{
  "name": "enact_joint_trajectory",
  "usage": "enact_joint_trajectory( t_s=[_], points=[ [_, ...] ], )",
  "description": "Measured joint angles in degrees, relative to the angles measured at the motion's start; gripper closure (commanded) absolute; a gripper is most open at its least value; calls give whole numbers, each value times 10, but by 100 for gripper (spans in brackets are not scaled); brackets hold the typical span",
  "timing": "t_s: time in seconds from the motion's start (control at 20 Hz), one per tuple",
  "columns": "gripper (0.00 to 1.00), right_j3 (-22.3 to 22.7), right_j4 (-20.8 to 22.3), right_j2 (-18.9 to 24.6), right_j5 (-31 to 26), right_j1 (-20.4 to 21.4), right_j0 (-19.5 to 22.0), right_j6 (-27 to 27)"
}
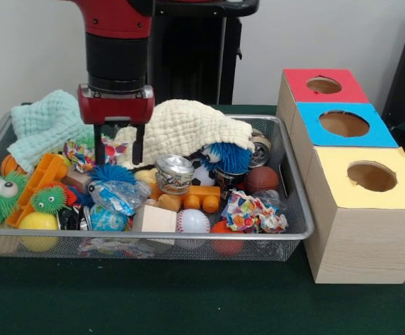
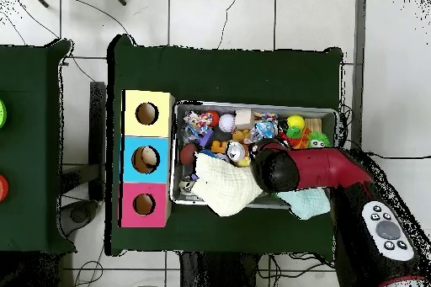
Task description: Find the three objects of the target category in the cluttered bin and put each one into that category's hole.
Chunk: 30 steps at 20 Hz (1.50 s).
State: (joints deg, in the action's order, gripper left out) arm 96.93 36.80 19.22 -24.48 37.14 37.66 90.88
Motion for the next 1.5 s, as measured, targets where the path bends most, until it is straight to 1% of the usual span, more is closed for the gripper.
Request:
enact_joint_trajectory(
  t_s=[0.2, 0.75, 1.1, 1.5],
  points=[
    [0, 0, 0, -3, 0, -4, -8, 0],
    [0, -2, 2, -10, 0, -25, -4, 0],
    [0, -14, 2, -19, 0, -42, -3, 0],
    [0, -28, 2, -21, 0, -45, -3, 0]
  ],
)
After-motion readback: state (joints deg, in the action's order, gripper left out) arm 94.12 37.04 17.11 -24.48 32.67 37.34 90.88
